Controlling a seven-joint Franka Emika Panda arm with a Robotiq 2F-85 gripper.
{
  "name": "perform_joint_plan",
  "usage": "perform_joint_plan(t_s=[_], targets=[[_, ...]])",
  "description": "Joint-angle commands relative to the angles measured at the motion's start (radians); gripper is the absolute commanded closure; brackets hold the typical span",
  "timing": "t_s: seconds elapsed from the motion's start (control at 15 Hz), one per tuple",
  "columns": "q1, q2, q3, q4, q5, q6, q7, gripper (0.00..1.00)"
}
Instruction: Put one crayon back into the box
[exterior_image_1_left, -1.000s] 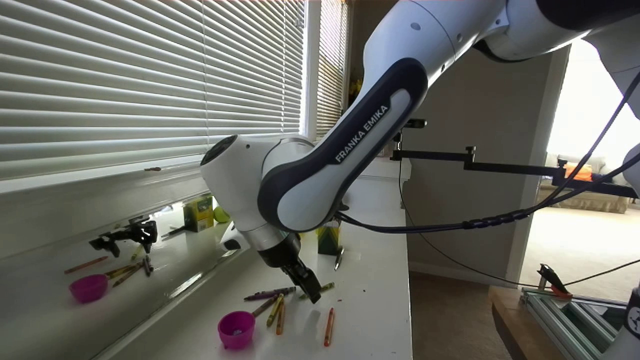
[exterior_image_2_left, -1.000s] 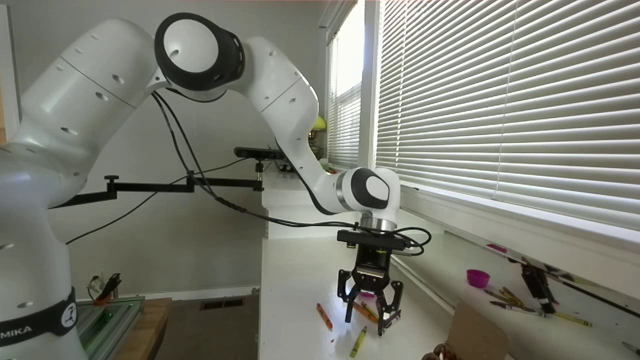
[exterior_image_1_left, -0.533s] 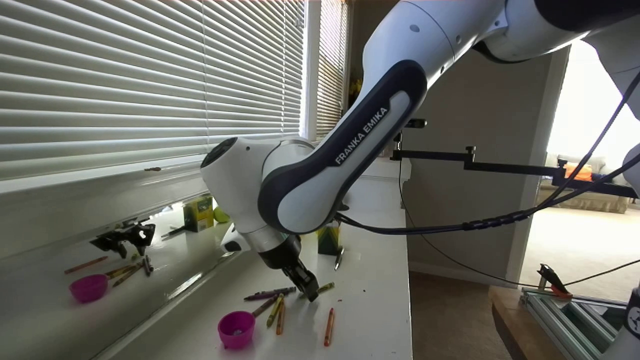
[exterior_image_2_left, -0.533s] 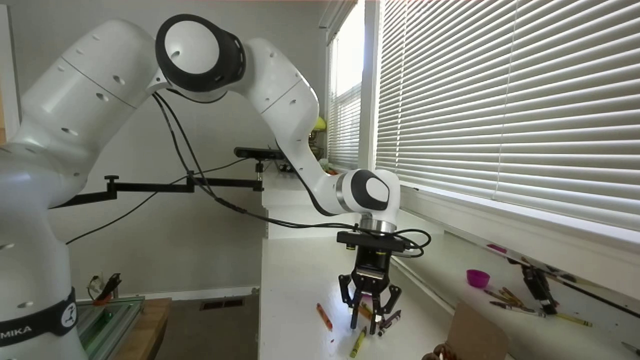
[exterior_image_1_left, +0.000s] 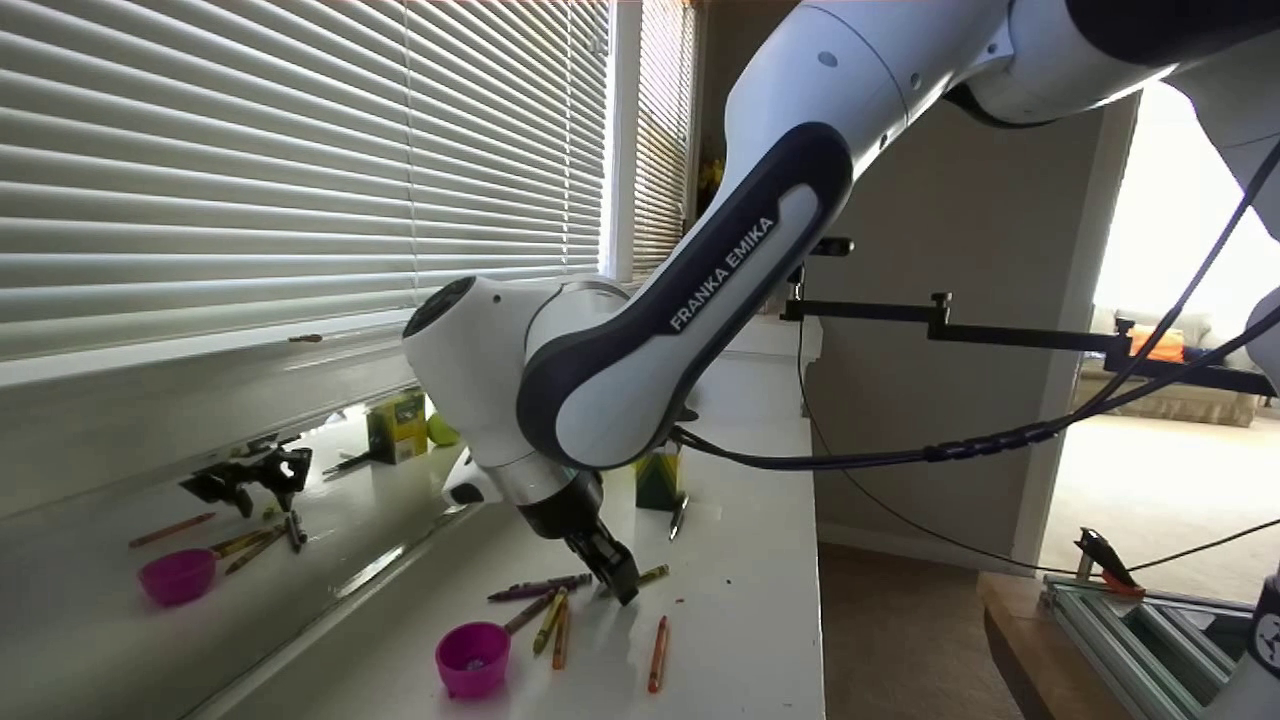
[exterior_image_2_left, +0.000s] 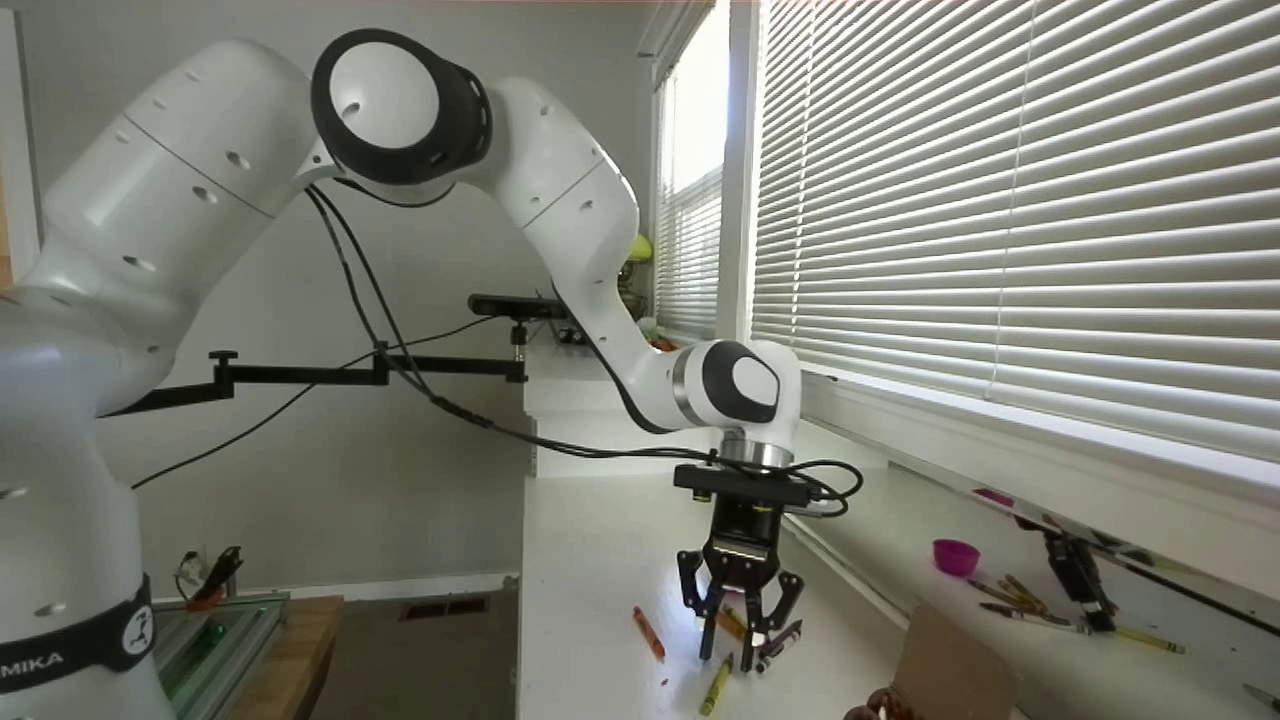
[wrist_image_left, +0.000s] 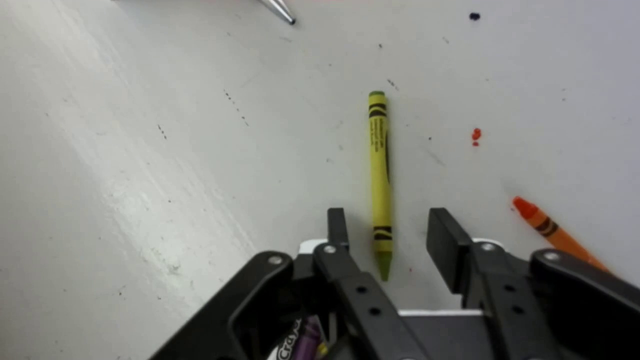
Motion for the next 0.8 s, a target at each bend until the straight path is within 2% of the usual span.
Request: perform_joint_plan(t_s=[0.0, 0.13, 0.53, 0.73], targets=[[-0.002, 0.018, 0.001, 0.024, -0.019, 0.001, 0.000, 0.86], [-0.002, 0.019, 0.001, 0.025, -0.020, 0.002, -0.001, 0.99], [-0.004, 0.008, 0.005, 0.019, -0.019, 0.024, -0.005, 0.98], [0.011, -0.064, 0.003, -0.021, -0.041, 0.013, -0.005, 0.98]])
